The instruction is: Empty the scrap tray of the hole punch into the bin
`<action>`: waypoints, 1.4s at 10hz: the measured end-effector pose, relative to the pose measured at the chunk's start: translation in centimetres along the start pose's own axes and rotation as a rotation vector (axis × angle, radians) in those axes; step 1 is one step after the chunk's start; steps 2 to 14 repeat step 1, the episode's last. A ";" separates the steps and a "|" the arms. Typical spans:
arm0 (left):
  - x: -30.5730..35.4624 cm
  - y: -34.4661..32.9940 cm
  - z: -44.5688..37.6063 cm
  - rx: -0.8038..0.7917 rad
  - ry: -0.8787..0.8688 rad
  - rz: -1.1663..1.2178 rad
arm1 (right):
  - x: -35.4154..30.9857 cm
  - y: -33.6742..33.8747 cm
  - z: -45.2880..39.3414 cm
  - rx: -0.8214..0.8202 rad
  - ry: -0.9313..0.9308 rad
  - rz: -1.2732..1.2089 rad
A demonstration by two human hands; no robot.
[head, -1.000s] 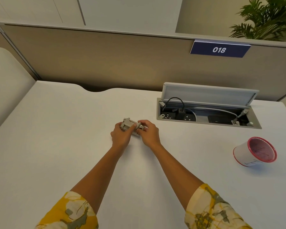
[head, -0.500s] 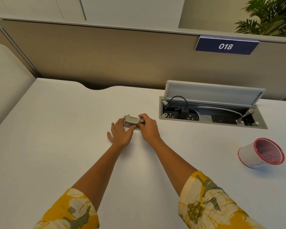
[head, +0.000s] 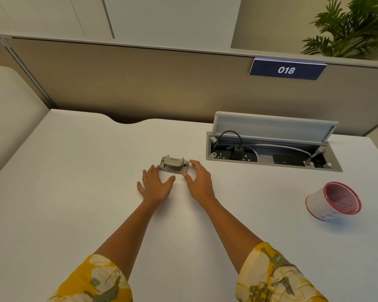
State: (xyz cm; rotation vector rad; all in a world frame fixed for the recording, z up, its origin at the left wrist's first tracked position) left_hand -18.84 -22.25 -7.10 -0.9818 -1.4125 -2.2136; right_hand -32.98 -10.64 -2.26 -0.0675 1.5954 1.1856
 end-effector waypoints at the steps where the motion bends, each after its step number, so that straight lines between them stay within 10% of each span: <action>1: -0.3 0.3 0.4 -0.021 0.014 -0.031 | 1.1 0.2 0.7 0.007 -0.053 -0.011; 14: -0.3 0.3 0.4 -0.021 0.014 -0.031 | 1.1 0.2 0.7 0.007 -0.053 -0.011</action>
Point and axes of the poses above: each hand's wrist, its own z-axis away from the middle knuckle, its own y-axis out of the back of the hand, x = y × z, the point moved 9 cm from there along -z, towards the middle knuckle, and after that the axes turned 8 degrees about z, right-handed, at the moved point
